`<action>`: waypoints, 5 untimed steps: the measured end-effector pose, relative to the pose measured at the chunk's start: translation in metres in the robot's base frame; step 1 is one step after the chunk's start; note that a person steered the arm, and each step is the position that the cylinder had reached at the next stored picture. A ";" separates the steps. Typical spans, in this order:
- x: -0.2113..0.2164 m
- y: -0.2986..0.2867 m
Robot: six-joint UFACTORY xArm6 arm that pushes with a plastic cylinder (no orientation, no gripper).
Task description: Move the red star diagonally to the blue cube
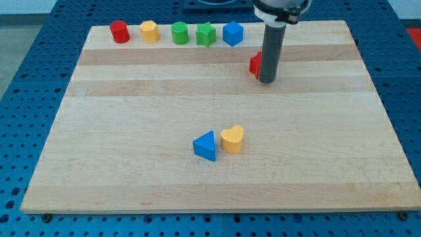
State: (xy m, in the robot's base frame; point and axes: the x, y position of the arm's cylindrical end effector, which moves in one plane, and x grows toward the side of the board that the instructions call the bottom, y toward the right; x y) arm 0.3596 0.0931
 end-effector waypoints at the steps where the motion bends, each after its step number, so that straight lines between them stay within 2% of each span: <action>1: -0.023 0.000; 4: -0.020 -0.044; 5: -0.032 -0.045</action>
